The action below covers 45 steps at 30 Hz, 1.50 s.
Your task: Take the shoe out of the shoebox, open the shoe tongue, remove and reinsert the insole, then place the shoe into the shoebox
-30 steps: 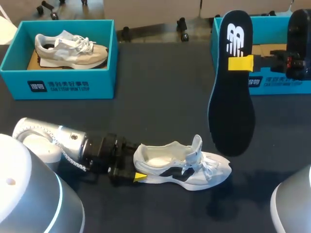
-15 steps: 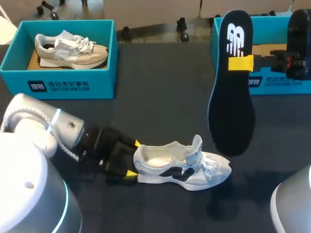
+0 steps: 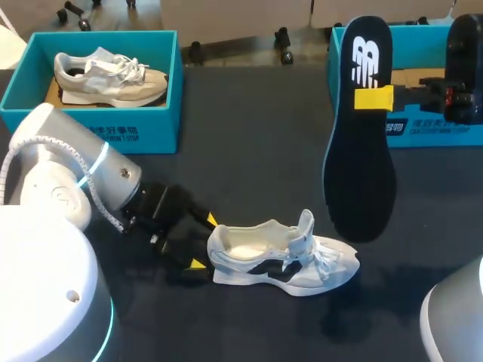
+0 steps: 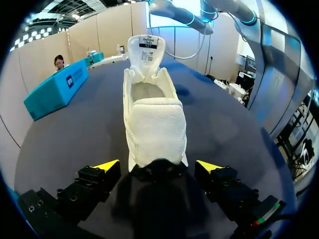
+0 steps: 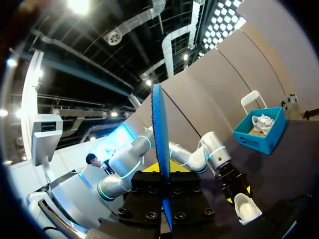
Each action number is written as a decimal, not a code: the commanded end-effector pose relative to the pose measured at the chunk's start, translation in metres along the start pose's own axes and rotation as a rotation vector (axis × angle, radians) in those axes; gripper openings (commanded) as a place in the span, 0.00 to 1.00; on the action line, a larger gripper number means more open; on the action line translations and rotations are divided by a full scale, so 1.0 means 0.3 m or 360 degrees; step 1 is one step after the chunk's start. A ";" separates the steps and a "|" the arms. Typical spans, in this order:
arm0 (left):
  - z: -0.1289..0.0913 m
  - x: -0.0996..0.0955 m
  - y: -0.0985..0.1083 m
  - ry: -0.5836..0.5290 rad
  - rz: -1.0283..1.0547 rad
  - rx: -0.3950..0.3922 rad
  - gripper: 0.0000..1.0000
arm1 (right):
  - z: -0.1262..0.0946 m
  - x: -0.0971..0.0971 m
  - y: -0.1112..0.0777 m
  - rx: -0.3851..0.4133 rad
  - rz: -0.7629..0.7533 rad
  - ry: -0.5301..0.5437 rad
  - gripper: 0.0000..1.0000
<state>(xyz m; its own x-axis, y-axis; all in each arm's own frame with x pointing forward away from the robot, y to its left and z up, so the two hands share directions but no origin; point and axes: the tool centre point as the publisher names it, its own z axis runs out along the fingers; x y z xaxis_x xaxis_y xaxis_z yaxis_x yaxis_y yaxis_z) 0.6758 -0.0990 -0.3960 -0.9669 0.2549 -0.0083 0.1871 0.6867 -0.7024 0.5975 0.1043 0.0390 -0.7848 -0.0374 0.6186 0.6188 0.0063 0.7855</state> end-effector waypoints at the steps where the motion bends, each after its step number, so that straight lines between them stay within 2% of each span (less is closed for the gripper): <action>1: 0.002 0.001 -0.005 -0.0001 -0.0002 -0.0052 1.00 | 0.007 -0.007 0.004 0.0004 0.0001 0.0003 0.00; 2: 0.011 0.004 -0.010 -0.0026 0.0010 -0.0145 1.00 | 0.007 -0.007 0.004 0.0004 0.0001 0.0003 0.00; 5: 0.003 0.007 -0.019 -0.0086 0.0010 -0.0305 1.00 | 0.007 -0.007 0.004 0.0004 0.0001 0.0003 0.00; 16: -0.048 0.033 -0.043 -0.0120 0.0020 -0.0687 1.00 | 0.007 -0.007 0.004 0.0004 0.0001 0.0003 0.00; 24: -0.059 0.031 -0.027 -0.0128 0.0030 -0.0953 1.00 | 0.007 -0.007 0.004 0.0004 0.0001 0.0003 0.00; 28: -0.057 0.039 -0.022 -0.0136 0.0013 -0.1023 1.00 | 0.007 -0.007 0.004 0.0004 0.0001 0.0003 0.00; 45: -0.045 0.032 -0.049 -0.0232 -0.0002 -0.1130 1.00 | 0.007 -0.007 0.004 0.0004 0.0001 0.0003 0.00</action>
<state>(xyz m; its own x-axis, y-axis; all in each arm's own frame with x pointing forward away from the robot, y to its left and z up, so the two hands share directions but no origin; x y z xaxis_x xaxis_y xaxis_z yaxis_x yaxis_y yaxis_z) 0.6666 -0.0932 -0.3770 -0.9708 0.1983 -0.1346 0.2166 0.9664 -0.1386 0.5976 0.1046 0.0388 -0.7847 -0.0375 0.6187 0.6190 0.0058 0.7854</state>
